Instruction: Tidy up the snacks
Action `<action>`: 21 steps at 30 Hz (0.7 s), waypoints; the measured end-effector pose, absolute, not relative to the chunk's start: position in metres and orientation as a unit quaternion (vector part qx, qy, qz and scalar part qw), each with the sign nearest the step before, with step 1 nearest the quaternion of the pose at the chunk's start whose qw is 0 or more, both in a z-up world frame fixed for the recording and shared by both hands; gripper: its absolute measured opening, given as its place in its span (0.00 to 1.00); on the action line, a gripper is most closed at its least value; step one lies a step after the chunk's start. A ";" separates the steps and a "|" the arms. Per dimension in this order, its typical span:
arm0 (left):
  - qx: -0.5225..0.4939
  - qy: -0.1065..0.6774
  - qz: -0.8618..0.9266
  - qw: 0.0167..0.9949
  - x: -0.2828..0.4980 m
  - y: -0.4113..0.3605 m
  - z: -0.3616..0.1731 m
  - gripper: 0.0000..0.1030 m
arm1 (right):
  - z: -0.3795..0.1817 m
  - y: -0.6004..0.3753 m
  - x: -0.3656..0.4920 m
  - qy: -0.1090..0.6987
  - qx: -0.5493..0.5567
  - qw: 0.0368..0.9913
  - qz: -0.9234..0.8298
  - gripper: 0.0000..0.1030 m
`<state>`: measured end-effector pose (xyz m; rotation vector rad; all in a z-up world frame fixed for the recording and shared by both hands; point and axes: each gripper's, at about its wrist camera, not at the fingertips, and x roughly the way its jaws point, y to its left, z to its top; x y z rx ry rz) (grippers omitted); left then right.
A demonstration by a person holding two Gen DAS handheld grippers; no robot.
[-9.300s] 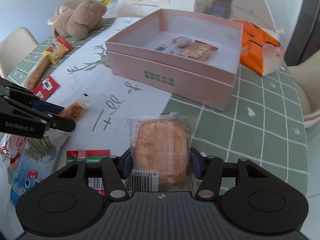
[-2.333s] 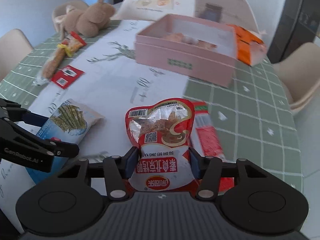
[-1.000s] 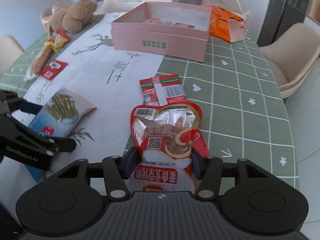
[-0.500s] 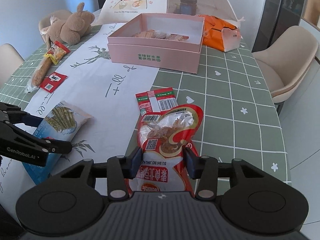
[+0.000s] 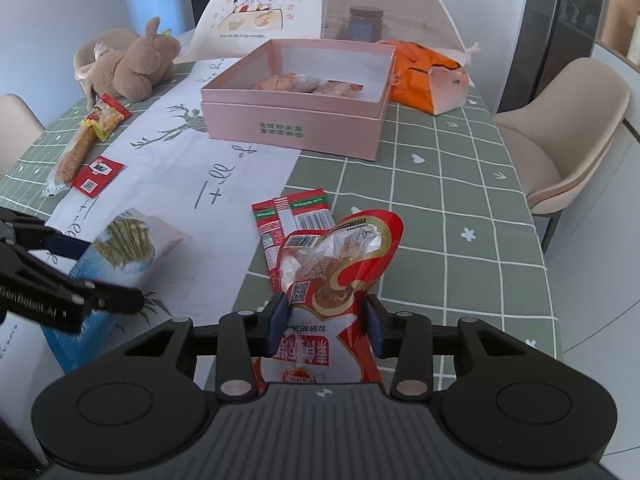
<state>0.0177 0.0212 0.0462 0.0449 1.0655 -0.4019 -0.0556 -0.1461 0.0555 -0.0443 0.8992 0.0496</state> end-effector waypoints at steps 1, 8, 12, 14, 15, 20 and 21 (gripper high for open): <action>0.017 0.500 -0.187 0.845 0.020 0.023 0.048 0.87 | 0.055 -0.148 -0.056 0.435 -0.019 0.900 0.023 0.41; -0.008 0.518 -0.172 0.838 0.051 0.051 0.049 0.88 | 0.050 -0.156 -0.056 0.439 0.006 0.898 0.014 0.47; 0.046 0.508 -0.125 0.851 0.058 0.061 0.050 0.87 | 0.044 -0.141 -0.048 0.442 0.002 0.897 0.016 0.47; 0.023 0.534 -0.147 0.832 0.065 0.069 0.046 0.87 | 0.042 -0.131 -0.044 0.444 0.002 0.896 0.033 0.47; 0.015 0.540 -0.162 0.826 0.067 0.072 0.044 0.87 | 0.041 -0.125 -0.041 0.444 0.000 0.895 0.043 0.47; 0.066 0.528 -0.197 0.823 0.059 0.064 0.039 0.88 | 0.039 -0.097 -0.025 0.443 -0.025 0.893 0.081 0.47; 0.083 0.523 -0.177 0.829 0.058 0.063 0.037 0.88 | 0.039 -0.092 -0.021 0.443 -0.030 0.892 0.087 0.47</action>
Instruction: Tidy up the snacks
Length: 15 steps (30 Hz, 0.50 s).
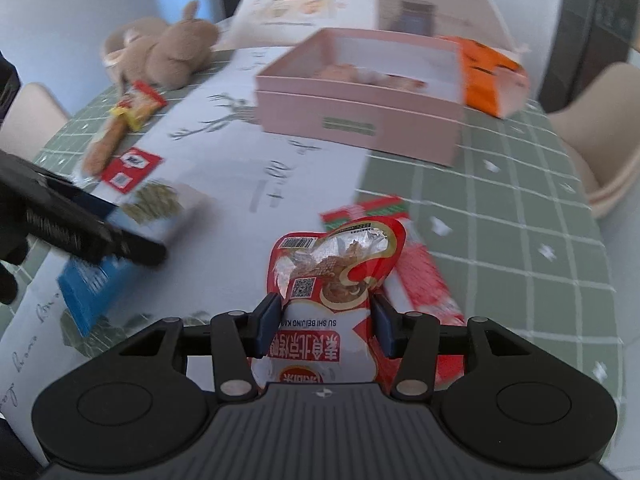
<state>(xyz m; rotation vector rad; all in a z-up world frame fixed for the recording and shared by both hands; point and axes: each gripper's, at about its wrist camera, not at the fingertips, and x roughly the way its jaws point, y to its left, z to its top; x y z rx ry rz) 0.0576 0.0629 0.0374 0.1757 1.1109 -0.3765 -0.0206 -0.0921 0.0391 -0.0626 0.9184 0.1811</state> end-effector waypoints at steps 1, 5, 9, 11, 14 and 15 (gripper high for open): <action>0.101 0.516 -0.147 0.838 0.057 0.064 0.036 0.87 | 0.039 -0.087 -0.016 0.442 -0.036 0.892 0.094 0.48; 0.081 0.508 -0.094 0.853 0.060 0.081 0.037 0.87 | 0.034 -0.073 0.002 0.443 -0.065 0.887 0.114 0.62; 0.085 0.512 -0.125 0.846 0.058 0.077 0.035 0.90 | 0.030 -0.069 0.013 0.435 -0.094 0.886 0.131 0.74; 0.077 0.508 -0.129 0.848 0.060 0.073 0.038 0.88 | 0.032 -0.078 0.013 0.429 -0.095 0.887 0.140 0.74; 0.081 0.480 -0.091 0.869 0.062 0.067 0.050 0.85 | 0.035 -0.096 0.012 0.421 -0.085 0.892 0.141 0.76; 0.079 0.468 -0.079 0.876 0.063 0.066 0.056 0.84 | 0.036 -0.102 0.010 0.420 -0.083 0.893 0.139 0.77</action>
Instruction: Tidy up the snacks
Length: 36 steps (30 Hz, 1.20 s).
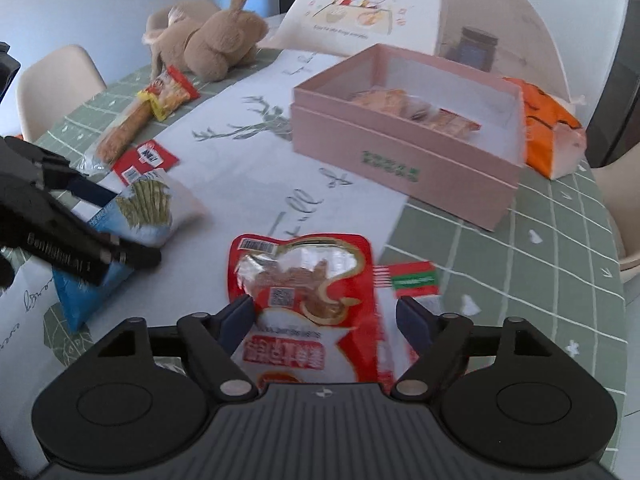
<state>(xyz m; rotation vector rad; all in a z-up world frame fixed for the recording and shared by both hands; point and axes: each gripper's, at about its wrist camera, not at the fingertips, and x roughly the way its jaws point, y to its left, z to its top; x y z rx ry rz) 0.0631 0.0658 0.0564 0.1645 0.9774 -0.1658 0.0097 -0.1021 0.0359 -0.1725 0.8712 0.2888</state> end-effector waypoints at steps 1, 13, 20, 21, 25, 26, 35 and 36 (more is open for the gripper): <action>0.071 0.463 -0.077 0.880 0.062 0.065 0.063 0.81 | 0.037 -0.108 0.007 0.417 -0.081 0.895 0.137 0.78; -0.030 0.550 -0.252 0.796 0.061 -0.016 0.051 0.73 | 0.029 -0.163 -0.004 0.416 -0.003 0.909 0.031 0.53; 0.030 0.544 -0.227 0.808 0.064 -0.064 0.037 0.78 | 0.024 -0.155 -0.036 0.423 -0.001 0.905 0.054 0.45; 0.054 0.538 -0.227 0.810 0.062 -0.073 0.036 0.79 | 0.023 -0.153 -0.042 0.424 0.002 0.904 0.057 0.45; 0.111 0.521 -0.237 0.813 0.049 -0.088 0.031 0.83 | 0.021 -0.153 -0.061 0.427 -0.003 0.903 0.058 0.49; 0.109 0.520 -0.238 0.813 0.048 -0.085 0.031 0.80 | 0.021 -0.157 -0.065 0.426 -0.003 0.903 0.056 0.53; 0.064 0.517 -0.184 0.834 0.033 -0.032 0.035 0.67 | 0.025 -0.178 -0.044 0.418 0.049 0.905 0.060 0.63; 0.057 0.518 -0.183 0.833 0.034 -0.030 0.035 0.67 | 0.023 -0.177 -0.037 0.419 0.055 0.904 0.067 0.63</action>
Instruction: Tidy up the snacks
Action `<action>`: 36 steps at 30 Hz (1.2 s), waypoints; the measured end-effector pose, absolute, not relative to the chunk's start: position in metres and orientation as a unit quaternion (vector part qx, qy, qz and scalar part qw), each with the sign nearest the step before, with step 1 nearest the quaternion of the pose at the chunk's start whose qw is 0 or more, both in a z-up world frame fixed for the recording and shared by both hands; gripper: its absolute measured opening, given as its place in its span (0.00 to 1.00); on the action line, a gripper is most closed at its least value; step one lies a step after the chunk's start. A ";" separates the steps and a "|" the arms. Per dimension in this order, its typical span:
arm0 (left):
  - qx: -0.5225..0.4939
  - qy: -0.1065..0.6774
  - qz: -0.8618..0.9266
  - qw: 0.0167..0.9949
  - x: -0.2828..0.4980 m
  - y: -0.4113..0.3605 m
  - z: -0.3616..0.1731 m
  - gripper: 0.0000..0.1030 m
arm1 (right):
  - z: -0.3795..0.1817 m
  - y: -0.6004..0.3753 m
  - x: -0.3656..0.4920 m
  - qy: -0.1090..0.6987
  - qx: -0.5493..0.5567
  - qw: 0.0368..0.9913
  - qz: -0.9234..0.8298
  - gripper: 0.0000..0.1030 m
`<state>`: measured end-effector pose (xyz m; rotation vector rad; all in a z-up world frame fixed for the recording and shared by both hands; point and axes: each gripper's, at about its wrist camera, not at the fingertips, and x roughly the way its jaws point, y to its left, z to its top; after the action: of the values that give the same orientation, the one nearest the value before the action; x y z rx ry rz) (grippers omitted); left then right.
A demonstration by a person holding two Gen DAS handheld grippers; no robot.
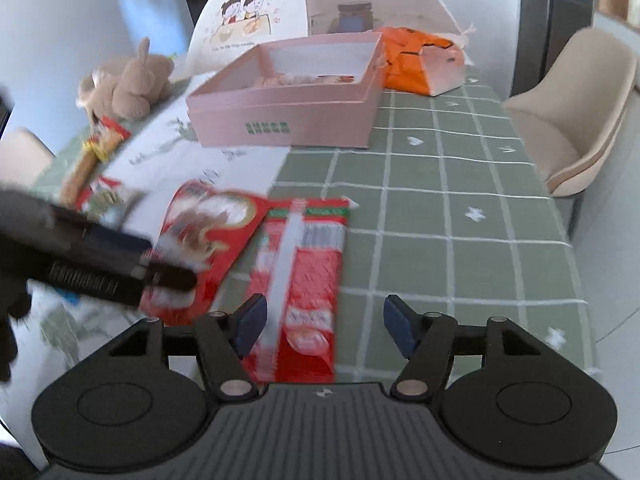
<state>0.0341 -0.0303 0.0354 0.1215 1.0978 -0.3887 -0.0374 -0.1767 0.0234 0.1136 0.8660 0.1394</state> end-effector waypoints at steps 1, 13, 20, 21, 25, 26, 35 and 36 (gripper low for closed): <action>0.056 0.518 -0.182 0.834 0.034 -0.031 0.035 0.67 | 0.021 -0.174 -0.030 0.421 0.056 0.902 0.075 0.63; 0.113 0.519 -0.154 0.833 0.041 -0.067 0.026 0.89 | 0.011 -0.180 -0.019 0.402 -0.045 0.912 0.070 0.72; 0.115 0.501 -0.167 0.842 0.024 -0.060 0.025 0.87 | 0.010 -0.173 -0.019 0.405 -0.043 0.912 0.053 0.75; 0.115 0.500 -0.167 0.842 0.023 -0.060 0.025 0.87 | 0.011 -0.171 -0.019 0.407 -0.043 0.911 0.057 0.67; 0.112 0.495 -0.168 0.845 0.022 -0.059 0.027 0.81 | 0.019 -0.170 -0.022 0.416 -0.051 0.904 0.081 0.45; 0.112 0.489 -0.164 0.850 0.020 -0.057 0.029 0.65 | 0.022 -0.174 -0.023 0.418 -0.046 0.904 0.081 0.45; 0.039 0.467 -0.179 0.865 0.015 -0.033 0.050 0.56 | 0.057 -0.206 -0.032 0.388 -0.006 0.920 0.062 0.45; 0.033 0.461 -0.182 0.868 0.016 -0.031 0.055 0.54 | 0.059 -0.207 -0.032 0.386 -0.005 0.920 0.060 0.45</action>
<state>0.0156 -0.0313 0.0549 0.0688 0.9645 -0.3802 -0.0317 -0.2074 0.0586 -0.0093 0.7934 0.1229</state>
